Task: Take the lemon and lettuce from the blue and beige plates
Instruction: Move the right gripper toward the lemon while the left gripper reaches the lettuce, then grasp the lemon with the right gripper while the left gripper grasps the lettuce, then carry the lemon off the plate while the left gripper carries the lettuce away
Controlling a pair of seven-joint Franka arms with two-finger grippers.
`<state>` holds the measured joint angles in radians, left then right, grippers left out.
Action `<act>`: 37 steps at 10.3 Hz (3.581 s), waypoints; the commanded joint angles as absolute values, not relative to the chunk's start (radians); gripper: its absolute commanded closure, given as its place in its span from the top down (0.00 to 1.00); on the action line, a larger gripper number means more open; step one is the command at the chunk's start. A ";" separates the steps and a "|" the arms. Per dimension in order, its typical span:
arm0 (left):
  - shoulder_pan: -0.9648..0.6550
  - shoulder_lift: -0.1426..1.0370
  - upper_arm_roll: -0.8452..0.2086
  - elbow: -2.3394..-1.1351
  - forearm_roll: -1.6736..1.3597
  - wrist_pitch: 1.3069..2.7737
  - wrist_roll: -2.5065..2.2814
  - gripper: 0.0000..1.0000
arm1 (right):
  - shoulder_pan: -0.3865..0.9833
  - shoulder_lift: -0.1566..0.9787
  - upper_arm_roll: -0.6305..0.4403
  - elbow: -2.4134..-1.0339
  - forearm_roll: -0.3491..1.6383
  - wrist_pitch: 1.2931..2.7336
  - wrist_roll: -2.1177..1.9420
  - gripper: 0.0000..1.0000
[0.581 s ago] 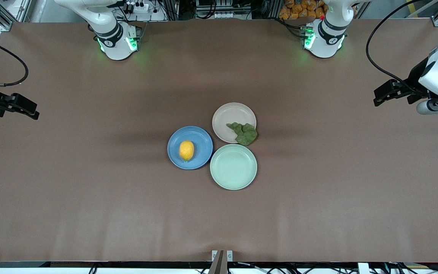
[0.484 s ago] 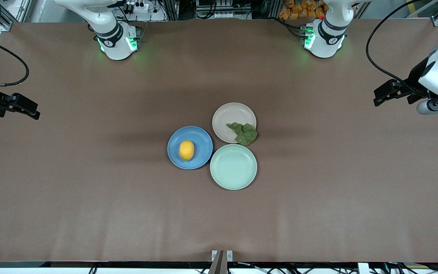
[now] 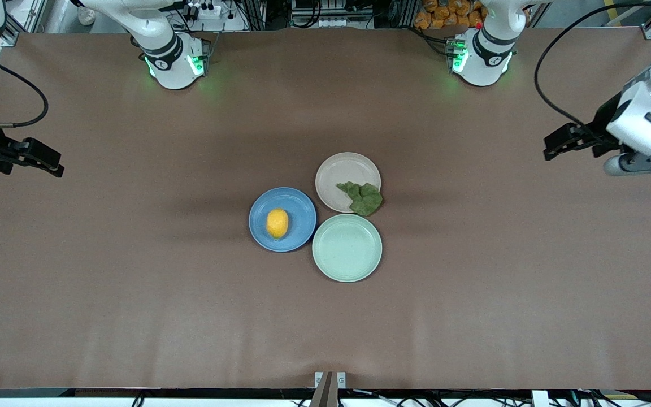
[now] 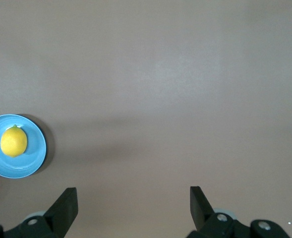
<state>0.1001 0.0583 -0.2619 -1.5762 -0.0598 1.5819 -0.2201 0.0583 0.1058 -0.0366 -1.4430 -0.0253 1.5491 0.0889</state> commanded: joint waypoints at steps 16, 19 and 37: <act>-0.386 0.601 -0.370 -1.801 0.151 2.332 -1.288 1.00 | 0.299 0.668 0.192 -1.463 0.074 2.086 0.641 1.00; -0.419 0.647 -0.359 -1.802 0.169 2.333 -1.295 1.00 | 0.336 0.738 0.193 -1.467 0.063 2.129 0.733 1.00; -0.278 0.469 -0.357 -1.652 0.173 2.015 -1.163 0.00 | 0.117 0.598 0.186 -1.402 0.066 1.722 0.389 0.00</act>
<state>-0.3222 0.4949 -0.3555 -1.6810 0.1492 2.0854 -1.2294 0.2005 0.6469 0.1750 -1.3707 0.0720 1.7682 0.5118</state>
